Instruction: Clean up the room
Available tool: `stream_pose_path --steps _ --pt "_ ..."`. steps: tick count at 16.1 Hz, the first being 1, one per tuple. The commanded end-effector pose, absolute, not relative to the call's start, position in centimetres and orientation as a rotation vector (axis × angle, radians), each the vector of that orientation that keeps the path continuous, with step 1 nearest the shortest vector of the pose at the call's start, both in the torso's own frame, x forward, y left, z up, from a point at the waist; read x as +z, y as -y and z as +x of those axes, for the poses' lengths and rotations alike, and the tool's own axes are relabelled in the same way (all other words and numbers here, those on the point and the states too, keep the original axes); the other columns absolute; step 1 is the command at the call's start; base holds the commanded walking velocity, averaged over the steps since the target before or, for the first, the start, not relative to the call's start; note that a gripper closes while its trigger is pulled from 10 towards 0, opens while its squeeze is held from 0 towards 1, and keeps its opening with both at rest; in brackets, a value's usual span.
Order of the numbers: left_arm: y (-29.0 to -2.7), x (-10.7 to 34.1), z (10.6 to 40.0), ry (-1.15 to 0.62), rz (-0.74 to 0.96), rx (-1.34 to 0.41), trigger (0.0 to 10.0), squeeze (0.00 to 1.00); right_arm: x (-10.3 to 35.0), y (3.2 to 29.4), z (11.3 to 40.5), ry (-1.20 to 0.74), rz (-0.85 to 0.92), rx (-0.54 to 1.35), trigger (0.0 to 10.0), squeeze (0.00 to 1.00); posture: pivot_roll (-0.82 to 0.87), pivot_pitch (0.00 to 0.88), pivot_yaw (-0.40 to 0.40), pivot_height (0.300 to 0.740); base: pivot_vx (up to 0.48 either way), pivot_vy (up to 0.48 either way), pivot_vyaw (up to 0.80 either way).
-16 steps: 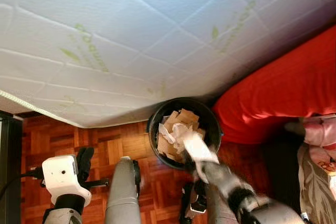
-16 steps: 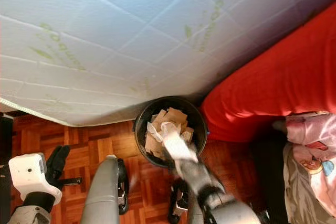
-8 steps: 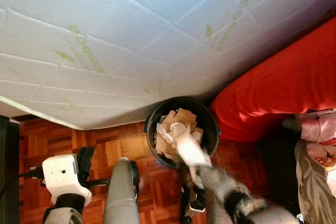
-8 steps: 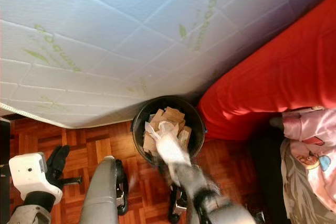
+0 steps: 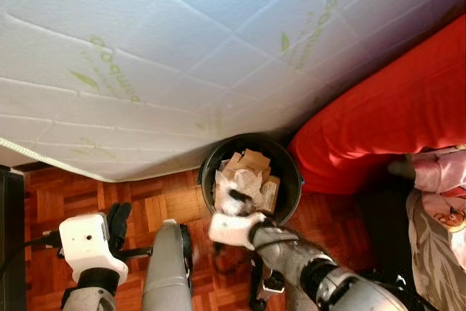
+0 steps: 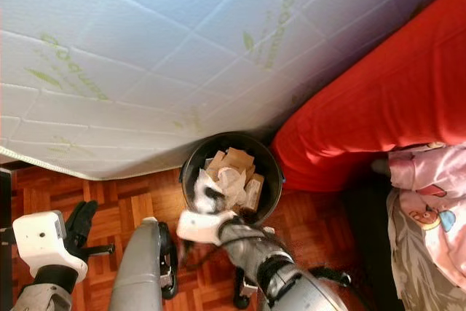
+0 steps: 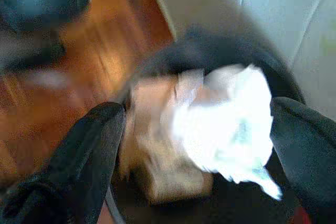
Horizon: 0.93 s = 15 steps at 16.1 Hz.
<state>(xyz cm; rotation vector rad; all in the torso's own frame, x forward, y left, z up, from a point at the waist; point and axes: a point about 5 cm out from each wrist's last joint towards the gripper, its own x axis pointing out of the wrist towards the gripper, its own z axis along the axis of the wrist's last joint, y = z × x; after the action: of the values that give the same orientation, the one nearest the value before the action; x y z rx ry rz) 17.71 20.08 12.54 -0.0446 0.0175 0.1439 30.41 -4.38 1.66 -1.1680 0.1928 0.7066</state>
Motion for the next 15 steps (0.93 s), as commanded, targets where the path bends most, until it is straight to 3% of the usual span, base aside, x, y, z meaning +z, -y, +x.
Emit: stream_pose_path --steps 1,2,4,6,7,8,9,11,12,14,15 --pt "-20.2 12.0 17.0 -0.051 -0.045 0.161 10.0 0.0 0.6 5.3 29.8 -0.229 -1.232 0.698 10.0 0.0 0.35 0.535 -0.116 0.641 0.0 0.0 0.0" --pt "-20.2 12.0 17.0 -0.051 -0.047 0.161 10.0 0.0 0.9 5.3 30.1 -0.141 -1.355 0.682 10.0 0.0 0.35 0.538 -0.119 0.641 0.0 0.0 0.0" --pt "-20.2 12.0 17.0 -0.051 -0.047 0.163 10.0 0.0 0.6 5.8 30.0 -0.145 -1.427 0.694 10.0 0.0 0.35 0.536 -0.122 0.641 0.0 0.0 0.0" --pt "-20.2 12.0 17.1 -0.05 -0.047 0.163 10.0 0.0 -1.9 7.3 28.0 -0.527 -1.127 0.73 10.0 0.0 0.35 0.536 -0.122 0.641 0.0 0.0 0.0" --pt "-20.2 12.0 17.1 -0.05 -0.047 0.163 10.0 0.0 -1.7 7.2 28.2 -0.515 -1.083 0.703 10.0 0.0 0.35 0.536 -0.122 0.641 0.0 0.0 0.0" --pt "-20.2 12.0 17.1 -0.049 -0.047 0.164 10.0 0.0 0.6 6.1 30.0 -0.17 -1.341 0.642 10.0 0.0 0.35 0.531 -0.115 0.641 0.0 0.0 0.0" --pt "-20.2 12.0 17.1 -0.048 -0.046 0.165 10.0 0.0 1.0 5.9 30.2 -0.106 -1.4 0.637 10.0 0.0 0.35 0.531 -0.115 0.641 0.0 0.0 0.0" --pt "-20.3 12.0 17.0 -0.049 -0.045 0.165 10.0 0.0 0.1 6.5 29.9 -0.322 -1.389 0.78 10.0 0.0 0.35 0.528 -0.12 0.641 0.0 0.0 0.0" --pt "-20.3 12.0 17.0 -0.049 -0.046 0.164 10.0 0.0 0.0 6.4 29.7 -0.419 -1.158 0.734 10.0 0.0 0.35 0.529 -0.12 0.641 0.0 0.0 0.0" --pt "-20.2 12.0 17.1 -0.049 -0.047 0.164 10.0 0.0 2.3 6.4 31.7 -0.194 -1.269 0.578 10.0 0.0 0.35 0.532 -0.121 0.641 0.0 0.0 0.0" --pt "-20.2 12.0 17.1 -0.05 -0.048 0.162 10.0 0.0 3.1 6.0 32.2 -0.126 -1.35 0.586 10.0 0.0 0.34 0.542 -0.119 0.641 0.0 0.0 0.0"
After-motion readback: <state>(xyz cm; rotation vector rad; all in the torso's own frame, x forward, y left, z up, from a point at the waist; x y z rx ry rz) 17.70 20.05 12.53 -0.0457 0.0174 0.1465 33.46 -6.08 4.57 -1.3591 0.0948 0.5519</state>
